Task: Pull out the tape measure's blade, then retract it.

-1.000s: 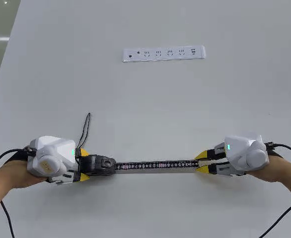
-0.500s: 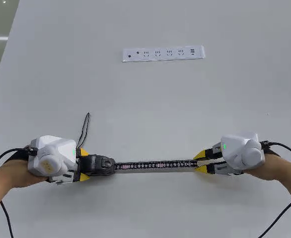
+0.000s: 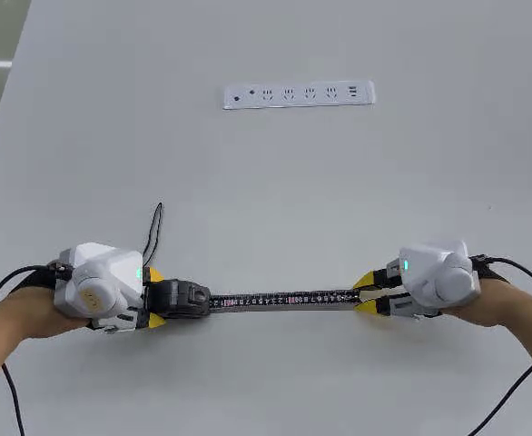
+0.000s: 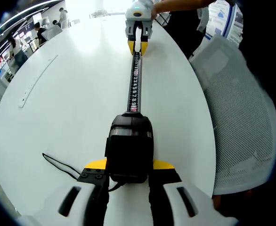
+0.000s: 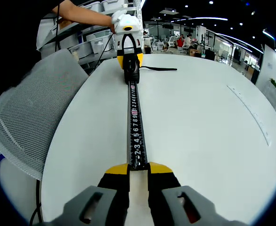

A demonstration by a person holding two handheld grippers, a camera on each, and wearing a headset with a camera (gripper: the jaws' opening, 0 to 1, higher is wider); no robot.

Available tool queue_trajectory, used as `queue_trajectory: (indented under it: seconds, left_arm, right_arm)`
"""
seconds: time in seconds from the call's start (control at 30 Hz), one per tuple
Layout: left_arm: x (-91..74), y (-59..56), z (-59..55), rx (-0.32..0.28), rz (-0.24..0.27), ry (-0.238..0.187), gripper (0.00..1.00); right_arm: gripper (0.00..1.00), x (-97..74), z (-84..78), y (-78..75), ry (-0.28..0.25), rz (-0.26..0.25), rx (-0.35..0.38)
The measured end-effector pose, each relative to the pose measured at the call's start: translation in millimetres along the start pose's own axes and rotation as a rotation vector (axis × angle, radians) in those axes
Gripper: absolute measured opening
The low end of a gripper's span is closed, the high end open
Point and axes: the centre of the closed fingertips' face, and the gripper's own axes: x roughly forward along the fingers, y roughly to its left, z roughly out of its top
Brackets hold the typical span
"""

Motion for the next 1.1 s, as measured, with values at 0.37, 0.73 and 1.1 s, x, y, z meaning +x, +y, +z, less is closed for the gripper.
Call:
queue_trajectory:
  seconds: [0.37, 0.73, 1.1]
  left_arm:
    - [0.3, 0.0, 0.0, -0.007, 0.001, -0.003, 0.28]
    - [0.4, -0.2, 0.2, -0.007, 0.001, -0.012, 0.29]
    - [-6.7, -1.0, -8.5, -0.024, 0.030, -0.028, 0.32]
  right_arm:
    - [0.14, -0.5, -1.5, 1.6, -0.001, -0.012, -0.025]
    - [0.23, 0.3, -0.3, 4.0, -0.016, -0.032, -0.026]
    - [0.32, -1.5, -2.5, 7.0, -0.012, -0.051, 0.000]
